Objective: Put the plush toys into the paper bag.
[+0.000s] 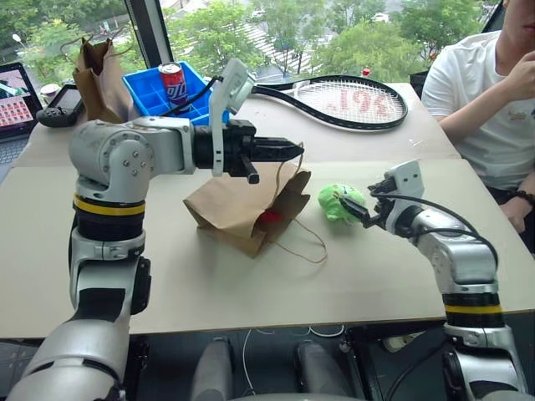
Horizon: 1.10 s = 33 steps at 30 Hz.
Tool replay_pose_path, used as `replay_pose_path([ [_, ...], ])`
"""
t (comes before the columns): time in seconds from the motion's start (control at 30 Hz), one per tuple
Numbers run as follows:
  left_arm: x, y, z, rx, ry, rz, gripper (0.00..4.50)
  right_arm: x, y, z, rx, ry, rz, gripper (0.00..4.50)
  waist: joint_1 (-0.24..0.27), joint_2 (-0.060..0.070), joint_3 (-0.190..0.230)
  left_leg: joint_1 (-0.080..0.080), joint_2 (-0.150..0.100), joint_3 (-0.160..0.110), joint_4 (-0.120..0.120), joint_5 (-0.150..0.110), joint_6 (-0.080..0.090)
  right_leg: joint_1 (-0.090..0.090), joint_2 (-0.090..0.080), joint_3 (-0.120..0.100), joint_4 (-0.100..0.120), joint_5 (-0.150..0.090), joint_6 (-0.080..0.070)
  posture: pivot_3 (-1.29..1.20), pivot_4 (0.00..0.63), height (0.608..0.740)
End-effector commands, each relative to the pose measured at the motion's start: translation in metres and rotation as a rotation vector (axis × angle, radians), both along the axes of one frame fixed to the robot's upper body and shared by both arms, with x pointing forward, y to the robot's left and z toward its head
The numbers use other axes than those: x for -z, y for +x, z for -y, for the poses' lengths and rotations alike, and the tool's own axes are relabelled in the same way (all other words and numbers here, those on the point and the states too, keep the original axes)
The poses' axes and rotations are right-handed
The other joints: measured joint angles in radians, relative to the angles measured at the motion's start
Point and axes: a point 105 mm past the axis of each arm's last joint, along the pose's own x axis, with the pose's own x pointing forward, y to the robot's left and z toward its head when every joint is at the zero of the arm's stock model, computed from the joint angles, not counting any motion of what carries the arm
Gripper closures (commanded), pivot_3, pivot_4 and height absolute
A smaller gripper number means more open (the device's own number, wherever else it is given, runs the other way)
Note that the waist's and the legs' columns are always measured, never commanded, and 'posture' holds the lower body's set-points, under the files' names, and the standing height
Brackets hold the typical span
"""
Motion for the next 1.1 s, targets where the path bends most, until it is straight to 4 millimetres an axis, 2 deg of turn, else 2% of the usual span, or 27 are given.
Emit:
replay_pose_path([
  [0.03, -0.014, -0.002, 0.000, -0.002, -0.020, 0.062, 4.50, 0.012, 0.004, -0.008, -0.046, 0.024, -0.010, 1.50, 0.000, 0.000, 0.000, 0.000, 0.000, 0.000, -0.001, 0.000, 0.000, 0.000, 0.000, 0.000, 0.000, 0.000, 0.000, 0.00, 0.150, 0.740],
  [0.13, -0.016, -0.001, -0.002, -0.012, -0.025, 0.070, 4.50, 0.005, 0.000, -0.007, -0.083, 0.010, 0.004, 2.49, 0.000, 0.000, 0.000, 0.000, 0.000, 0.000, -0.001, 0.000, 0.000, 0.000, 0.000, 0.000, 0.000, 0.000, 0.000, 0.00, 0.150, 0.740],
  [0.3, -0.020, 0.002, -0.003, -0.034, -0.053, 0.056, 4.50, -0.036, -0.023, -0.005, -0.183, 0.053, 0.030, 4.23, 0.004, 0.000, 0.000, 0.000, 0.000, 0.000, 0.000, 0.000, 0.000, 0.000, 0.000, 0.000, 0.000, 0.000, 0.000, 0.00, 0.150, 0.740],
  [0.33, -0.020, 0.002, -0.004, -0.035, -0.056, 0.054, 4.50, -0.042, -0.030, -0.007, -0.218, 0.053, 0.024, 4.45, 0.004, 0.000, 0.000, 0.000, 0.000, 0.000, 0.000, 0.000, 0.000, 0.000, 0.000, 0.000, 0.000, 0.000, 0.000, 0.00, 0.150, 0.740],
  [0.47, -0.021, 0.003, -0.002, -0.033, -0.058, 0.053, 4.50, -0.060, -0.050, -0.033, -0.345, 0.047, -0.006, 4.49, 0.004, 0.001, 0.000, 0.000, 0.000, 0.000, 0.000, 0.000, 0.000, 0.000, 0.000, 0.000, 0.000, 0.000, 0.000, 0.00, 0.150, 0.740],
  [0.6, -0.020, 0.002, 0.001, -0.021, -0.056, 0.053, 4.50, -0.064, -0.053, -0.061, -0.398, 0.038, -0.016, 4.49, -0.001, 0.001, 0.000, 0.000, 0.000, 0.000, 0.000, 0.000, 0.000, 0.000, 0.000, 0.000, 0.000, 0.000, 0.000, 0.00, 0.150, 0.740],
  [0.73, -0.022, -0.001, 0.005, -0.003, -0.063, 0.053, 4.50, -0.059, -0.041, -0.092, -0.422, 0.032, -0.030, 4.49, 0.000, 0.001, 0.000, 0.000, 0.000, 0.000, 0.000, 0.000, 0.000, 0.000, 0.000, 0.000, 0.000, 0.000, 0.000, 0.00, 0.150, 0.740],
  [0.93, -0.018, -0.012, 0.015, 0.051, -0.062, 0.046, 4.50, -0.053, -0.013, -0.120, -0.424, 0.010, -0.042, 4.49, 0.005, 0.001, 0.000, -0.001, 0.000, 0.000, 0.000, 0.000, 0.000, -0.001, 0.000, 0.000, 0.000, 0.000, 0.000, 0.00, 0.150, 0.740],
  [1.1, -0.017, -0.019, 0.021, 0.074, -0.075, 0.032, 4.50, -0.041, 0.001, -0.141, -0.425, 0.133, -0.081, 4.49, 0.005, 0.001, 0.000, -0.001, 0.000, 0.000, 0.000, 0.000, 0.000, -0.001, 0.000, 0.000, 0.000, 0.000, 0.000, 0.00, 0.150, 0.740],
])
